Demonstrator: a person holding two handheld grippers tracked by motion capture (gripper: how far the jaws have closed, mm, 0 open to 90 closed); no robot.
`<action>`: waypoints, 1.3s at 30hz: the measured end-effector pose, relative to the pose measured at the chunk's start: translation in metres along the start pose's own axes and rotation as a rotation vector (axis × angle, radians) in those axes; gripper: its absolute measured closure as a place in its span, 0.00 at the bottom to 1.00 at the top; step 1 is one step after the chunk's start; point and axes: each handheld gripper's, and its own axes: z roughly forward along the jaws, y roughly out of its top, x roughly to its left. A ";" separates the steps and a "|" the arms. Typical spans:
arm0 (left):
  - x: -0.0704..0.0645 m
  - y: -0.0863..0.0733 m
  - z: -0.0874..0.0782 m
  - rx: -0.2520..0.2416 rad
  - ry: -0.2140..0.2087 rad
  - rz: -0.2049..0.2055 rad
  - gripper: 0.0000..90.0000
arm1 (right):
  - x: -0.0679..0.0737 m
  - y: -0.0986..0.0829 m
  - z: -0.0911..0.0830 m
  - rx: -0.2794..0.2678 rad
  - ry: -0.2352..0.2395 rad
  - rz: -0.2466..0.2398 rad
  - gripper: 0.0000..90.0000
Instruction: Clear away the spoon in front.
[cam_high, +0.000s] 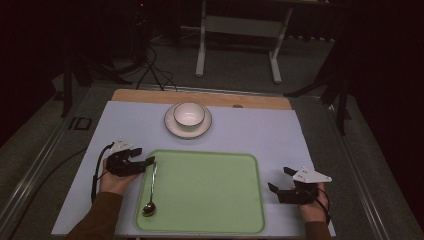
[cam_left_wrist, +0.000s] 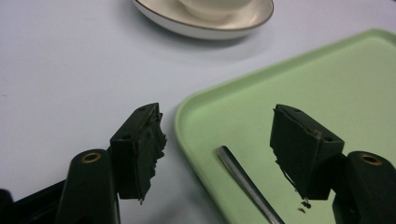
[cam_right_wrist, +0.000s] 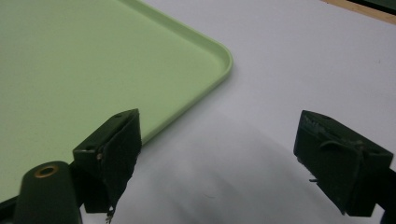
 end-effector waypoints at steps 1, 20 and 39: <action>0.001 0.000 -0.002 -0.009 0.004 -0.001 0.39 | 0.000 0.000 0.000 -0.002 -0.001 0.001 0.16; -0.005 0.010 -0.036 -0.108 0.112 0.068 0.42 | -0.001 0.000 -0.003 -0.017 -0.007 0.007 0.16; 0.004 -0.011 -0.082 -0.259 0.223 0.008 0.43 | -0.003 0.002 -0.014 -0.114 -0.032 0.016 0.17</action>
